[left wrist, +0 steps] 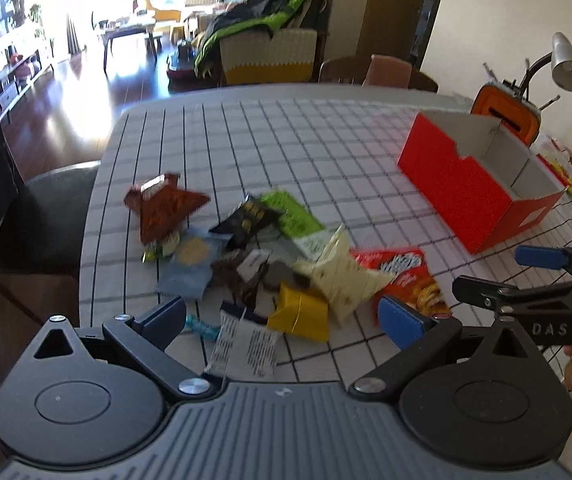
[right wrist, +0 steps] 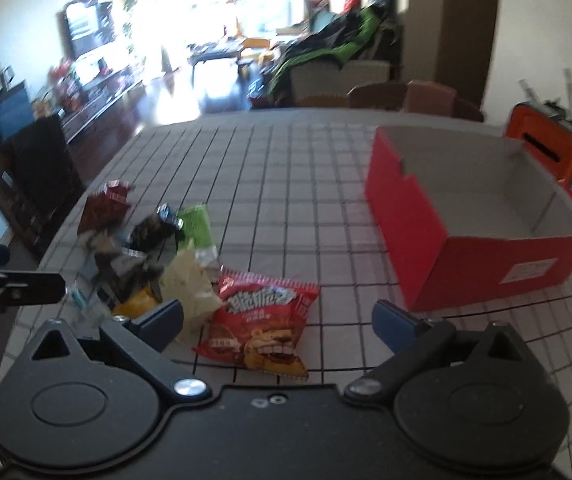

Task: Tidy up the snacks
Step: 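Grasp the white-and-navy biscuit packet with the left gripper while the right grasps the red chip bag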

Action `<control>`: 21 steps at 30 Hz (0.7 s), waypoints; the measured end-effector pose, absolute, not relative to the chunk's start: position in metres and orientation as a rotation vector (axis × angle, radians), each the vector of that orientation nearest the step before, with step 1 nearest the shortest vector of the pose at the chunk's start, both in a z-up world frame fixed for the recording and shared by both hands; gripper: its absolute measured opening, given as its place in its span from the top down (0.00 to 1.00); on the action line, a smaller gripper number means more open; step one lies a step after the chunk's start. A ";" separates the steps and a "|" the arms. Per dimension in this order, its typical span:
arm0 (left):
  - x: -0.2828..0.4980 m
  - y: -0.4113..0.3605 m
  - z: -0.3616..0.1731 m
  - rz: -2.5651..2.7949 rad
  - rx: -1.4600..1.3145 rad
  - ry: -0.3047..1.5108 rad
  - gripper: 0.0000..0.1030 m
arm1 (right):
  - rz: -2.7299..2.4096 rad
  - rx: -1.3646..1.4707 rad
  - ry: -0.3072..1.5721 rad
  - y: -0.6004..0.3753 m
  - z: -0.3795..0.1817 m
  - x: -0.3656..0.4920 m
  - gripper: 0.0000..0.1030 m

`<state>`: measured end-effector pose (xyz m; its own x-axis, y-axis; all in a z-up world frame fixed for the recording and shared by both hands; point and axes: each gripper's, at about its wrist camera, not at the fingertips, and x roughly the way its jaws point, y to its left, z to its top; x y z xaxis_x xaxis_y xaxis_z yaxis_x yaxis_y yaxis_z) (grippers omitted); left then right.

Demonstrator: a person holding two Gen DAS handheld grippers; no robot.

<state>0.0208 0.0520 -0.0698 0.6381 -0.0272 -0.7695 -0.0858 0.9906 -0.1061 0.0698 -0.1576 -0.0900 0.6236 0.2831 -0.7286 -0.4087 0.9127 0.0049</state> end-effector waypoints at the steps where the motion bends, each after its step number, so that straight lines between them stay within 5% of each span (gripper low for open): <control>1: 0.021 0.054 -0.074 0.038 -0.148 0.891 0.00 | 0.411 -0.179 0.814 -0.156 -0.094 0.073 0.03; 18: 0.029 0.056 -0.112 0.034 -0.062 0.922 0.01 | 0.393 -0.271 1.007 -0.109 -0.168 0.127 0.03; 21: 0.032 0.057 -0.124 0.029 -0.033 0.936 0.01 | 0.383 -0.274 1.017 -0.109 -0.174 0.130 0.12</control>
<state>0.0317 0.0566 -0.1245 0.5927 0.0104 -0.8053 -0.0394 0.9991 -0.0161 0.1297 -0.1085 -0.1744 0.4687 0.1822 -0.8644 -0.4332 0.9002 -0.0452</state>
